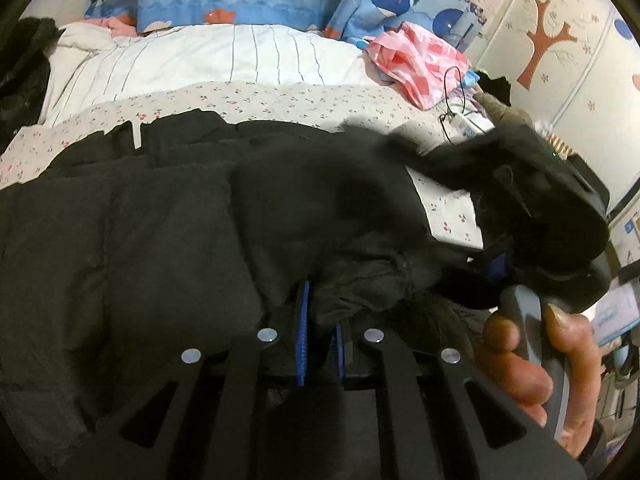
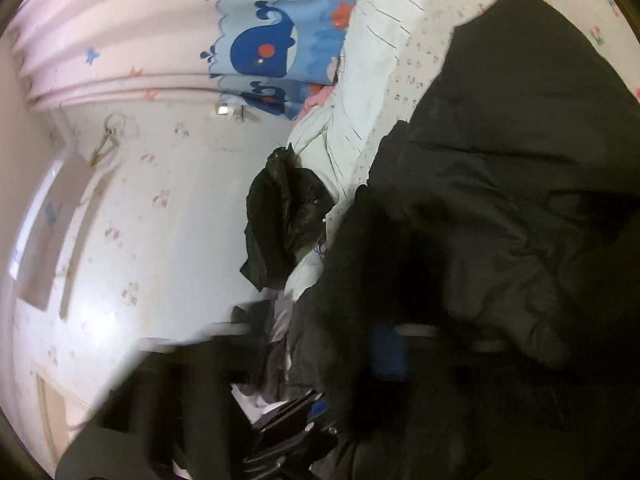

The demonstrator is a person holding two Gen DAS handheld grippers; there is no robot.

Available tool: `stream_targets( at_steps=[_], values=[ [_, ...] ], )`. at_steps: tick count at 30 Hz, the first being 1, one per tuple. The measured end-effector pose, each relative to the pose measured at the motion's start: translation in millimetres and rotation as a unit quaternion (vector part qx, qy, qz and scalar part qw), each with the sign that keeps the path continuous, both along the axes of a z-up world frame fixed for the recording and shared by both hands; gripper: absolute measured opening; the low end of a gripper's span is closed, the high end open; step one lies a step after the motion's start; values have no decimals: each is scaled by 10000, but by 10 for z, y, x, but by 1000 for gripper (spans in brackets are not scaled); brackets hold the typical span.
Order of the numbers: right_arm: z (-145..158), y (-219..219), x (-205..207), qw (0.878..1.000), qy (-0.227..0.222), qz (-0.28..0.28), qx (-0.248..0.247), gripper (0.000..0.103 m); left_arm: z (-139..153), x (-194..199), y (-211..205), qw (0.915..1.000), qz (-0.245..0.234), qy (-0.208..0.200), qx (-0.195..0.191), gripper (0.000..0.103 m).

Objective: Fold large clothes

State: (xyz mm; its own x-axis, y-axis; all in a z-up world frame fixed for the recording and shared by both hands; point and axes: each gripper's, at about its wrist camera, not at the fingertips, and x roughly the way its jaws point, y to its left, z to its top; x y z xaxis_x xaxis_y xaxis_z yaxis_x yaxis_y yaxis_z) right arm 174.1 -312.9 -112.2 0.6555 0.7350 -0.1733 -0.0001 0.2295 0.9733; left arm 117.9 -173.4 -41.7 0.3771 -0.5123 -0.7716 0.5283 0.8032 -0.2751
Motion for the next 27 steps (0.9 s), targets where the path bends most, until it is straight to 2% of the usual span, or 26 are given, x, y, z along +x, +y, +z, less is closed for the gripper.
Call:
stream_targets(
  at_steps=[1,2,4,5,7,9,10,12,14,18,21,24,27],
  values=[
    [22,-17,-13,9999,-40,-89,-128,9,2,-12,-3,10000,-32,-5,-3,17],
    [49,-46,-31,9996,-92,-174,-221,8,20,-39,3,10000,-73,-19,-12,25],
    [124,-134,-91,9985,-271,-392,-284,7,78,-100,53,9999,-116,-57,-47,52],
    [220,-196,-138,9966,-465,-571,-357,7,135,-149,116,9999,-92,-110,-83,56],
    [418,-320,-237,9917,-799,-869,-516,7,275,-240,297,9994,2,-211,-259,57],
    [679,-489,-418,9815,-1240,-1254,-743,7,448,-304,561,9973,120,-250,-677,58],
    [778,-555,-499,9760,-1383,-1427,-889,7,575,-325,755,9945,321,-390,-922,65],
    [950,-682,-658,9640,-1604,-1771,-1163,7,725,-307,1046,9883,756,-650,-1154,72],
    [1006,-767,-732,9561,-1609,-2002,-1409,7,808,-191,1372,9798,1300,-815,-1281,74],
    [764,-864,-641,9513,-1033,-2129,-1975,7,623,114,1729,9699,2004,-678,-1204,74],
    [475,-863,-492,9484,-476,-2076,-2348,7,219,366,1877,9654,2433,-315,-881,74],
    [79,-837,-289,9470,290,-1831,-2622,7,-272,571,1985,9620,2661,129,-598,74],
    [-230,-856,-229,9504,843,-1631,-2510,10,-414,577,1987,9639,2621,112,-448,74]
  ],
)
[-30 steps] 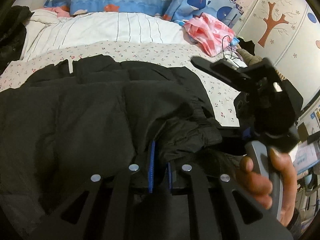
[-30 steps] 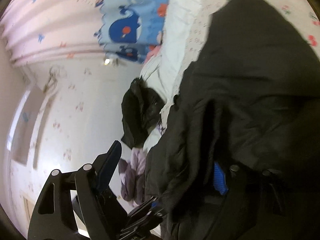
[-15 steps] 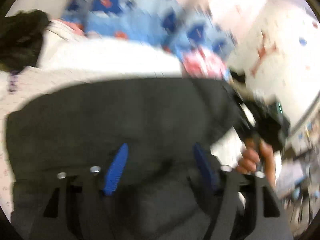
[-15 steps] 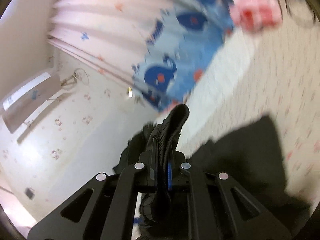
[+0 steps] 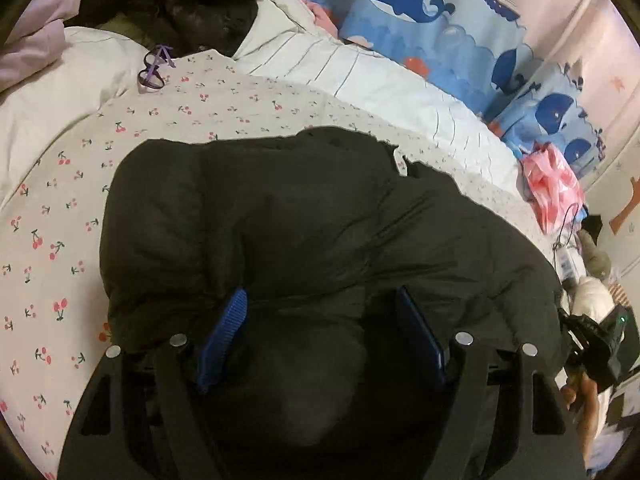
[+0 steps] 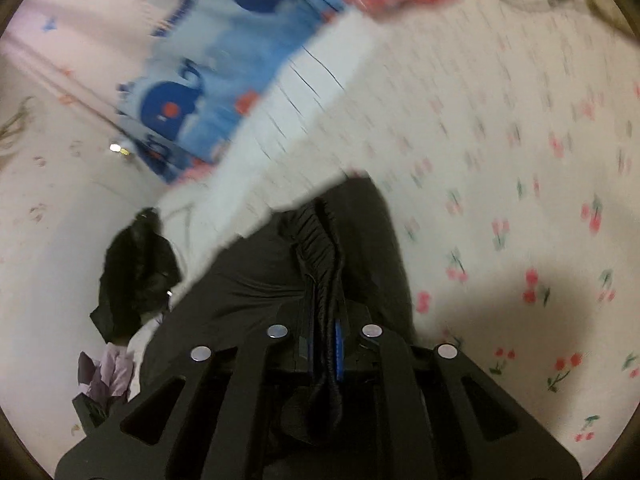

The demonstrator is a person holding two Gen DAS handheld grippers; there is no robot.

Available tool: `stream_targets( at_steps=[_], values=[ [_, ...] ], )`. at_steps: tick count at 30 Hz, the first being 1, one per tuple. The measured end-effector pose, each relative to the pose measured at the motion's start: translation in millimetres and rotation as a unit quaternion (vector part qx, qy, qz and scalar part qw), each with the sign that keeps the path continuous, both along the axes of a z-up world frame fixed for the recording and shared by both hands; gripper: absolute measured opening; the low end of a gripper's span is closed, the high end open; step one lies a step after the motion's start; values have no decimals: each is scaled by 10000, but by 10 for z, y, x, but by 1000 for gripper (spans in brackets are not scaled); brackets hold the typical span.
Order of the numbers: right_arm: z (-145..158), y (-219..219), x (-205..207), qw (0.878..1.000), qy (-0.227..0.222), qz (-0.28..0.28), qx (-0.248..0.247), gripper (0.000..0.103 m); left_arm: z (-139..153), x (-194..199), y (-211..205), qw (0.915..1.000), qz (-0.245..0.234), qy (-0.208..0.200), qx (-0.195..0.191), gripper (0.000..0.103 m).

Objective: Fold large clothes
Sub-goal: 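Open the left tool to release the sleeve on the jacket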

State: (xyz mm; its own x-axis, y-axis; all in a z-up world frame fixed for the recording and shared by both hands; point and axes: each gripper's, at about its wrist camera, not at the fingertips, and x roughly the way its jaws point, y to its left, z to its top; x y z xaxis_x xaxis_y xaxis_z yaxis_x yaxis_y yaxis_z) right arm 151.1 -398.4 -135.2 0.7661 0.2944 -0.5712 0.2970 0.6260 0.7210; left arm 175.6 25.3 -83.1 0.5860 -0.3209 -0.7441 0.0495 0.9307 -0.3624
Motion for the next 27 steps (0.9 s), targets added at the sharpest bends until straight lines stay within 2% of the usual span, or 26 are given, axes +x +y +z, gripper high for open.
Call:
stream_targets(
  at_steps=[1,2,3,4,5,7,8,10,11,12,13,14,15,16,17,19,20,22,23,25,27],
  values=[
    [-22,-30,-23,9999,83,-64,42,12,10,-33,2,10000,-1,-15,13,74],
    [-11,-77,-73,9997,149,-205,43,21,64,-59,-10,10000,-7,-29,42,74],
    [17,-133,-133,9990,189,-399,35,36,103,-78,-22,10000,-14,-72,48,74],
    [49,-174,-185,9980,202,-602,-12,41,209,-132,-26,9997,-34,-258,44,74],
    [167,-254,-326,9944,113,-1040,-166,43,325,-216,8,9990,-45,-436,61,74],
    [420,-304,-524,9886,-391,-1422,-300,44,486,-314,58,9969,-9,-779,100,74],
    [636,-261,-623,9848,-833,-1462,-436,46,552,-334,89,9958,5,-916,57,74],
    [920,-90,-648,9811,-1415,-1138,-664,56,591,-299,139,9948,77,-1012,-2,76],
    [1047,74,-586,9803,-1727,-650,-700,66,574,-275,154,9951,112,-982,-8,76],
    [1074,160,-536,9808,-1821,-321,-624,72,522,-245,172,9957,132,-919,-20,76],
    [1045,327,-384,9815,-1845,331,-388,73,433,-189,181,9968,151,-783,-33,76],
    [988,420,-279,9824,-1724,651,-293,73,363,-148,192,9976,168,-677,-36,76],
    [835,544,-145,9868,-1300,875,-412,73,268,-107,193,9983,170,-548,-31,76],
    [692,595,-67,9904,-868,845,-660,73,184,-89,191,9988,154,-461,-19,76],
    [448,598,19,9925,-240,747,-939,73,83,-65,185,9991,142,-399,37,76],
    [110,505,85,9947,188,643,-780,59,-60,-29,164,9995,20,-305,97,76],
    [-16,443,82,9962,298,604,-545,47,-120,-2,141,9996,-69,-266,105,76],
    [-61,312,22,9978,393,507,-154,44,-119,5,115,9996,-68,-190,205,76],
    [51,285,-42,9986,289,402,-202,45,-67,-20,116,9997,-69,-168,185,76],
    [283,207,-93,9987,-20,294,-413,53,80,-138,174,9992,-124,-357,-109,76],
    [426,216,-101,9980,-102,225,-579,64,157,-231,242,9985,-117,-504,-166,77]
  ],
)
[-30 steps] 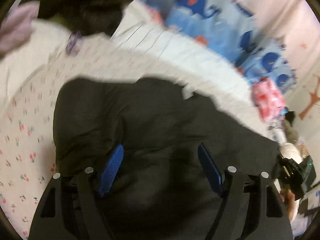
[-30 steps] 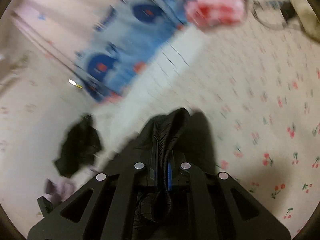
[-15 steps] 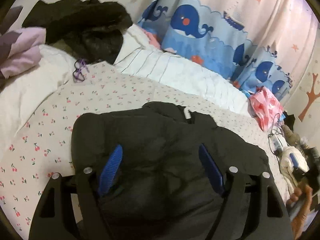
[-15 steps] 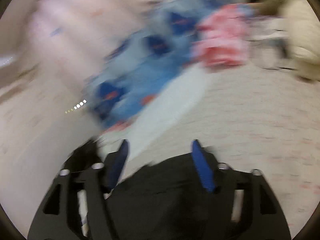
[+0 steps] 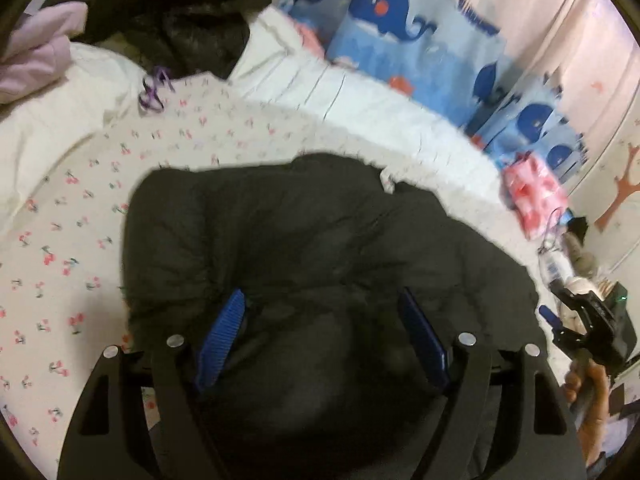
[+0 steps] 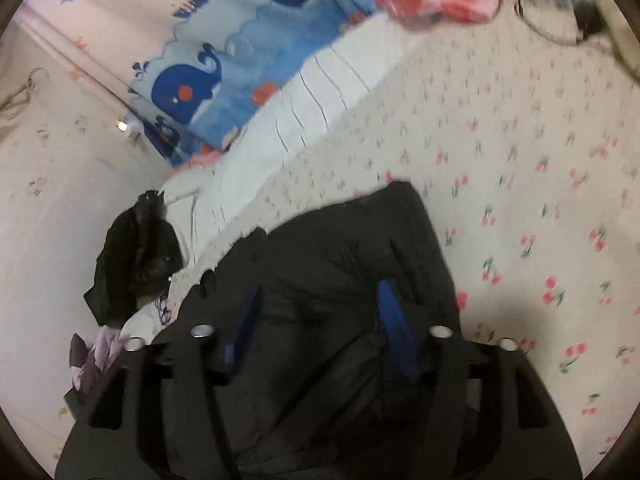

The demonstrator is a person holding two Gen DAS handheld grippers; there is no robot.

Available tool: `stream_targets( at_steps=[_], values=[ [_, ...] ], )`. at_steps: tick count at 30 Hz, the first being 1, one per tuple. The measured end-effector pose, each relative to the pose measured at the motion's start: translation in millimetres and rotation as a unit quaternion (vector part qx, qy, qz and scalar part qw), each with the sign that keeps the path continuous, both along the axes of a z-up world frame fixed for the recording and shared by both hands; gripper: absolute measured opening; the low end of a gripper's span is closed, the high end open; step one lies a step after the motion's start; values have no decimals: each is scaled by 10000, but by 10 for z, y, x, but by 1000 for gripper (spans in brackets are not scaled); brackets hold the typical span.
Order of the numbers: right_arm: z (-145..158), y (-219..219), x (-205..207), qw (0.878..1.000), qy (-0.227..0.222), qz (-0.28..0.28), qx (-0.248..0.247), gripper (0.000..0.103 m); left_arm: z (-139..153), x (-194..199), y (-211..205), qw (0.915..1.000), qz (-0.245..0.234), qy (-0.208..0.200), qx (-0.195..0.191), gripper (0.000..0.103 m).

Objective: Fold large clothes

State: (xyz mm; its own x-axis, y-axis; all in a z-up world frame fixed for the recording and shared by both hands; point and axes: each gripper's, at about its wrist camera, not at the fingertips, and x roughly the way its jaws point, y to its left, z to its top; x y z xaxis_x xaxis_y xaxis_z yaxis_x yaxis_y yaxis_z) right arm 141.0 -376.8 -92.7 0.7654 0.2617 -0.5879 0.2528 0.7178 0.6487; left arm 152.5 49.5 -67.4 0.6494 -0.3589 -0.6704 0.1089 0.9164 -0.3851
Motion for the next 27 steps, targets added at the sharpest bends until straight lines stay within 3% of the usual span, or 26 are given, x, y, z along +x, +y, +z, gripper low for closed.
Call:
stream_targets(
  at_steps=[2,3,5,7,8,10,13,15,18,19,22,27],
  values=[
    [-113,85,116,9979,586,134,-239,66,-79,8,52,9996,40,106,257,81],
    [-238,87,166,9956,846,231,-328,67,-231,72,73,9984,-18,395,397,81],
    [-496,122,208,9946,934,423,-142,71,-342,80,179,9973,-31,707,200,80],
    [-368,111,162,9936,1056,375,-151,71,-159,-98,339,9976,133,670,-129,80],
    [-179,88,51,9955,892,316,-53,72,6,-279,459,9982,128,531,-257,80],
    [93,86,-214,9981,486,376,-6,73,215,-555,672,9992,89,381,-110,81],
    [406,67,-808,9966,48,610,-560,87,375,-1038,1163,9987,146,466,107,87],
    [418,-24,-1117,9930,142,659,-966,90,305,-1330,1503,9968,168,736,252,87],
    [178,-300,-1632,9900,641,748,-1010,90,-28,-1616,1815,9911,230,1304,110,87],
    [88,-388,-1780,9892,792,767,-970,90,-176,-1740,1885,9877,208,1544,-161,87],
    [-164,-537,-2348,9879,1050,1084,-354,90,-439,-2058,1842,9824,8,1771,-587,87],
    [-241,-394,-2978,9757,637,1993,647,94,-713,-2509,1660,9727,-463,1985,-1106,95]
  ],
)
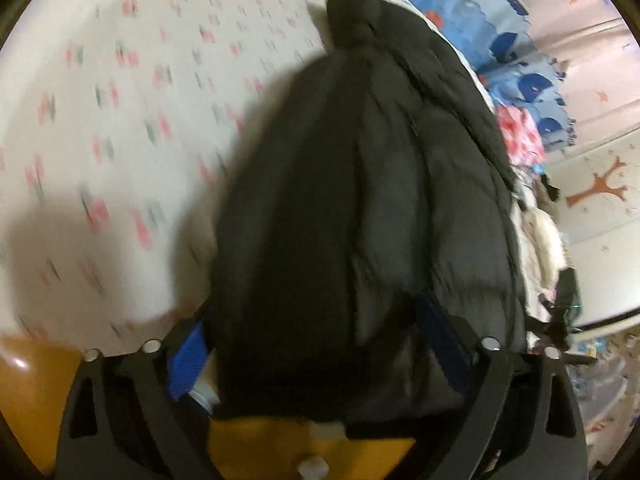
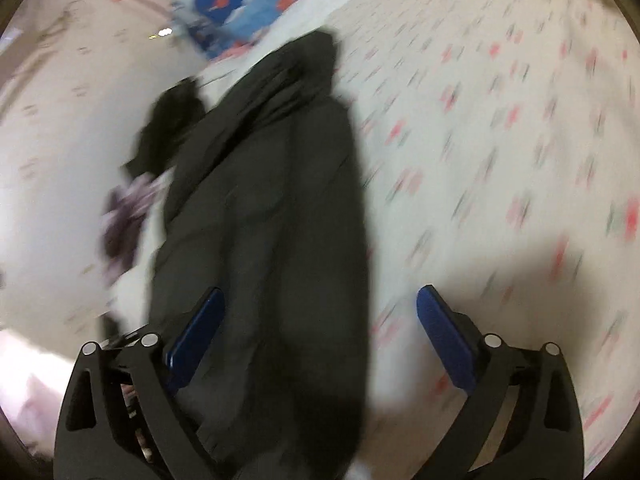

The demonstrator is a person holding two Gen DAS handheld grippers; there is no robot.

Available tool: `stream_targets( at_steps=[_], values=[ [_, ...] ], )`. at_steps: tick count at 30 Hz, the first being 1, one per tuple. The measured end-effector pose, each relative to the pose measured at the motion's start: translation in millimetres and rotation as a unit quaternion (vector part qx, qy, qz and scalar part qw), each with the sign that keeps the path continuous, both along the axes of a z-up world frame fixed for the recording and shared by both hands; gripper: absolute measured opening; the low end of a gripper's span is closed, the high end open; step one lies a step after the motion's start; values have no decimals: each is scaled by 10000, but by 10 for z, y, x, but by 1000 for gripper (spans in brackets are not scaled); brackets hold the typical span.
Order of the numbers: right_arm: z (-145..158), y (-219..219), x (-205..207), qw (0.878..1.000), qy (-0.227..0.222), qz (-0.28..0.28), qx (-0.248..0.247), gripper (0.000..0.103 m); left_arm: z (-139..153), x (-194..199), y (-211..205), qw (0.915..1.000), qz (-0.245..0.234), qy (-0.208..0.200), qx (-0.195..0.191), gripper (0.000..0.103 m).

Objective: Fold large clothes

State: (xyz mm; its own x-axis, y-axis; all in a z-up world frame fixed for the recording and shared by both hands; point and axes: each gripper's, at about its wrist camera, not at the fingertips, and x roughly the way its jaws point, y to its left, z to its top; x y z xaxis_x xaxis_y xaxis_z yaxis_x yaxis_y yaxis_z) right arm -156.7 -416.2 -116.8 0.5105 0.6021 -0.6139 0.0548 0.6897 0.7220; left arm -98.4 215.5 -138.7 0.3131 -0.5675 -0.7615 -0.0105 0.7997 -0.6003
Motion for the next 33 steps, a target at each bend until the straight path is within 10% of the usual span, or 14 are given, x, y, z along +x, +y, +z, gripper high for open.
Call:
stream_targets(
  at_steps=[5,7,11,14,26,31,33],
  values=[
    [-28,280,-289,9945,91,756,718,95,-49,-185,-127,9999,-86,87,-84,95],
    [-29,363,-316,9933,65,814,817,94,-42,-175,-120,9998,107,137,-85,76],
    [-12,577,-302,9929,-181,726,920,19,91,-205,-112,9984,391,210,-355,34],
    [108,557,-215,9878,-636,386,1365,11,394,-181,-221,9991,336,-69,-237,16],
    [1636,422,-638,9538,-2351,503,1800,8,1719,-617,-5,9855,150,-1381,-976,10],
    [1468,295,-1320,9658,-1924,925,1471,13,1483,-1201,80,9841,-857,-1257,-917,14],
    [1081,248,-1508,9768,-1319,1003,1359,42,1166,-1324,167,9863,-1092,-891,-857,26]
  ],
)
